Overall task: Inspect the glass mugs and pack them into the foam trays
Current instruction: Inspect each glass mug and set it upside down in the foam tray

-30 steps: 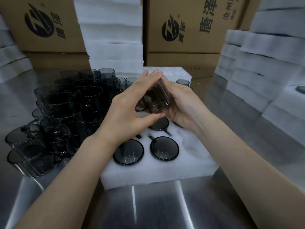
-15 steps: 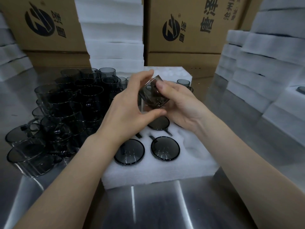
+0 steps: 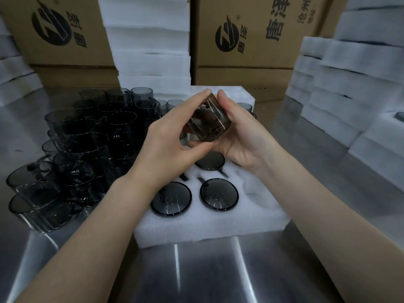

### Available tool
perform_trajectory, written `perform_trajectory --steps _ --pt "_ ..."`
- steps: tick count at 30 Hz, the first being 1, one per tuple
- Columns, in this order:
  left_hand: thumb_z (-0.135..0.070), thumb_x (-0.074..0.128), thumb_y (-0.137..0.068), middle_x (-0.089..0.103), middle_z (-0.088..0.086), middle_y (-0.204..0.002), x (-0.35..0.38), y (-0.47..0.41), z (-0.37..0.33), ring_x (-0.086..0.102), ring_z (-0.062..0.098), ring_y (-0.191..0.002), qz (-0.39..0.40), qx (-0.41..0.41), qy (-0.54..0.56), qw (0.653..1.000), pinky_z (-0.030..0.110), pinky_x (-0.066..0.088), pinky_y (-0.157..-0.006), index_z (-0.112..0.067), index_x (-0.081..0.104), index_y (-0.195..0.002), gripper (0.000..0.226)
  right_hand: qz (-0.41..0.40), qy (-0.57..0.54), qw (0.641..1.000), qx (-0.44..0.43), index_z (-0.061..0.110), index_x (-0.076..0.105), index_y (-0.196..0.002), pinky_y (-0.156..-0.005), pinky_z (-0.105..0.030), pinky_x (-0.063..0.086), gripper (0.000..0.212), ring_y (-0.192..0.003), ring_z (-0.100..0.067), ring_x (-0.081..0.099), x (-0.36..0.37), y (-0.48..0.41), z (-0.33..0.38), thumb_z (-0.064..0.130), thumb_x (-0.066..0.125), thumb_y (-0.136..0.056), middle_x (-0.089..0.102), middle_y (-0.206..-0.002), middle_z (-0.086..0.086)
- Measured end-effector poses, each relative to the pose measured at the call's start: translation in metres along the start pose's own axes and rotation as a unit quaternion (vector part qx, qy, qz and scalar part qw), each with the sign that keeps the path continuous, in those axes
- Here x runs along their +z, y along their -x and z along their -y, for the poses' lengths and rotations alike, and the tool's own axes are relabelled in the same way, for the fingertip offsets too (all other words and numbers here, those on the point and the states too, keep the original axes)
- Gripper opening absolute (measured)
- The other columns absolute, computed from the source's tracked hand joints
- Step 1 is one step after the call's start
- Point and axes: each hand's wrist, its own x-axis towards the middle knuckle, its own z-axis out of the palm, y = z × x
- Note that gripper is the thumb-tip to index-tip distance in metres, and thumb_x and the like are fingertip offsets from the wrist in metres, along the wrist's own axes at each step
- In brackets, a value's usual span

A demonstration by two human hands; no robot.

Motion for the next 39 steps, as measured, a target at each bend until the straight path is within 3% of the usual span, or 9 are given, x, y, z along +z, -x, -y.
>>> perform_trajectory --steps 4,7,10,15,21,27,32,35,39 --pt "-0.012 0.082 -0.075 0.055 -0.005 -0.136 0.0 0.0 0.002 0.052 0.003 -0.126 0.001 0.019 0.014 1.0 0.024 0.041 -0.107 -0.016 0.046 -0.139 0.073 -0.019 -0.016 1.0 -0.012 0.002 0.052 -0.128 -0.063 -0.054 0.059 0.036 -0.105 -0.042 0.062 -0.007 -0.001 0.002 0.022 0.051 -0.098 0.058 -0.118 -0.026" --pt "-0.013 0.083 -0.073 0.054 -0.012 -0.131 0.001 0.0 0.003 0.053 0.002 -0.123 -0.004 0.02 0.015 1.0 0.022 0.041 -0.105 -0.022 0.044 -0.135 0.074 -0.058 0.017 0.997 -0.038 0.005 0.058 -0.117 -0.072 -0.061 0.056 0.023 -0.109 -0.041 0.06 -0.008 -0.001 0.0 0.016 0.05 -0.099 0.062 -0.114 -0.021" --pt "-0.018 0.082 -0.072 0.05 -0.021 -0.129 0.001 -0.002 0.005 0.049 -0.003 -0.122 0.017 -0.003 -0.002 1.0 0.016 0.037 -0.104 -0.022 0.044 -0.137 0.076 -0.091 0.059 0.992 -0.067 0.006 0.059 -0.121 -0.08 -0.061 0.055 0.025 -0.103 -0.035 0.064 -0.006 -0.002 -0.004 0.018 0.051 -0.1 0.066 -0.107 -0.016" --pt "-0.039 0.078 -0.075 0.051 -0.013 -0.136 0.002 -0.001 0.006 0.046 -0.003 -0.125 0.043 -0.051 -0.022 0.998 0.01 0.033 -0.104 -0.021 0.04 -0.144 0.08 -0.064 0.096 0.99 -0.079 0.003 0.063 -0.115 -0.083 -0.04 0.059 0.027 -0.097 -0.023 0.068 -0.002 -0.002 -0.009 0.021 0.053 -0.098 0.069 -0.104 -0.012" --pt "-0.022 0.077 -0.073 0.059 -0.015 -0.126 0.001 0.001 0.008 0.054 -0.004 -0.113 0.005 -0.085 -0.025 0.996 0.0 0.035 -0.092 -0.028 0.04 -0.146 0.082 0.018 0.184 0.977 -0.104 0.006 0.055 -0.127 -0.103 -0.042 0.048 0.04 -0.117 -0.028 0.061 -0.002 0.001 -0.011 0.007 0.062 -0.088 0.065 -0.118 -0.01" --pt "-0.014 0.081 -0.073 0.057 -0.017 -0.123 0.0 0.002 0.005 0.052 -0.009 -0.112 -0.013 -0.049 -0.026 0.998 0.002 0.035 -0.095 -0.017 0.047 -0.143 0.078 0.013 0.143 0.984 -0.104 0.003 0.059 -0.12 -0.078 -0.028 0.055 0.024 -0.097 -0.019 0.068 -0.003 0.004 -0.007 0.005 0.052 -0.097 0.069 -0.102 -0.007" --pt "-0.021 0.082 -0.074 0.054 -0.019 -0.124 0.0 0.002 0.002 0.049 -0.013 -0.113 -0.001 -0.031 -0.026 0.999 0.003 0.034 -0.097 -0.014 0.046 -0.143 0.078 -0.017 0.132 0.986 -0.099 -0.001 0.06 -0.122 -0.079 -0.033 0.057 0.029 -0.095 -0.024 0.066 -0.005 0.001 -0.006 0.013 0.044 -0.102 0.068 -0.098 -0.01" --pt "-0.024 0.081 -0.075 0.049 -0.029 -0.122 0.0 0.002 0.003 0.048 -0.02 -0.113 -0.011 -0.03 -0.017 0.999 0.003 0.034 -0.097 -0.017 0.043 -0.144 0.079 0.024 0.1 0.991 -0.091 0.005 0.058 -0.124 -0.087 -0.033 0.055 0.029 -0.101 -0.021 0.067 -0.005 0.0 -0.006 0.016 0.044 -0.102 0.07 -0.105 -0.007" --pt "-0.027 0.075 -0.077 0.05 -0.036 -0.122 -0.002 0.002 0.003 0.05 -0.016 -0.117 -0.031 -0.058 0.059 0.996 0.008 0.039 -0.098 -0.032 0.039 -0.145 0.077 0.057 0.127 0.986 -0.089 0.016 0.046 -0.134 -0.09 -0.035 0.053 0.048 -0.111 -0.025 0.064 -0.007 -0.001 -0.009 0.012 0.062 -0.088 0.066 -0.119 -0.011"
